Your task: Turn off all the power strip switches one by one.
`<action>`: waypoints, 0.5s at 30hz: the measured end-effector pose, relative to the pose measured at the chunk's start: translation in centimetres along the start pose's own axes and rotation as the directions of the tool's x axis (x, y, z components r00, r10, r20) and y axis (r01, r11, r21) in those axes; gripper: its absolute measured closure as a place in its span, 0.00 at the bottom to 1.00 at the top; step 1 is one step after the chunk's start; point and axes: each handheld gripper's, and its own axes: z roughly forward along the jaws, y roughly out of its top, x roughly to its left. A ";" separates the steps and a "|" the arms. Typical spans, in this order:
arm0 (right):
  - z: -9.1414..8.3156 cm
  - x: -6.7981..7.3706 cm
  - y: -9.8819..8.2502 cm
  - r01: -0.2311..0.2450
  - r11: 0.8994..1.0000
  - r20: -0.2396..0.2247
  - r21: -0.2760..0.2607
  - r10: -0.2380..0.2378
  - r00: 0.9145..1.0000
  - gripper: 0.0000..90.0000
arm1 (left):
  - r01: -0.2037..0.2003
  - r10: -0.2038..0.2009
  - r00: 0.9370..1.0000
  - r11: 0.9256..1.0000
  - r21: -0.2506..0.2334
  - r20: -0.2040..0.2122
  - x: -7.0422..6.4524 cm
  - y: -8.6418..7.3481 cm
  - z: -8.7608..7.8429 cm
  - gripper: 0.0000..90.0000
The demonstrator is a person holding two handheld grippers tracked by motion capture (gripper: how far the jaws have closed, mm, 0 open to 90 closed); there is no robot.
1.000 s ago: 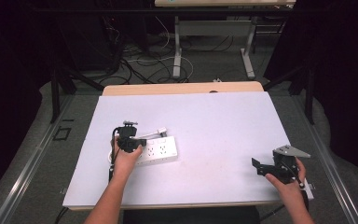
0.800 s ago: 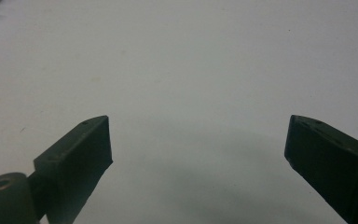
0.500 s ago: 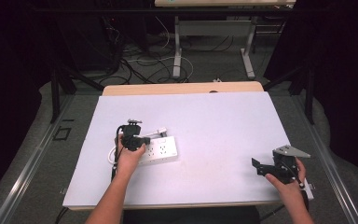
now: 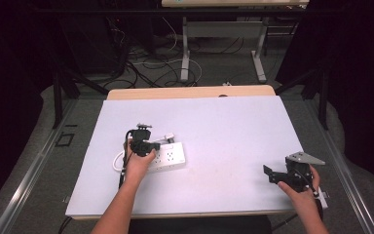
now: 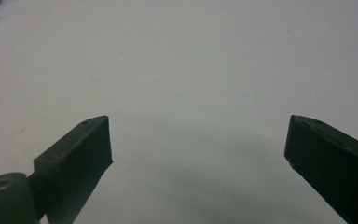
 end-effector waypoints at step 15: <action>0.1 0.1 0.0 0.009 1.000 -0.007 0.004 -0.009 1.000 0.08 | 0.002 -0.002 1.000 1.000 0.001 0.013 0.2 0.0 0.2 1.00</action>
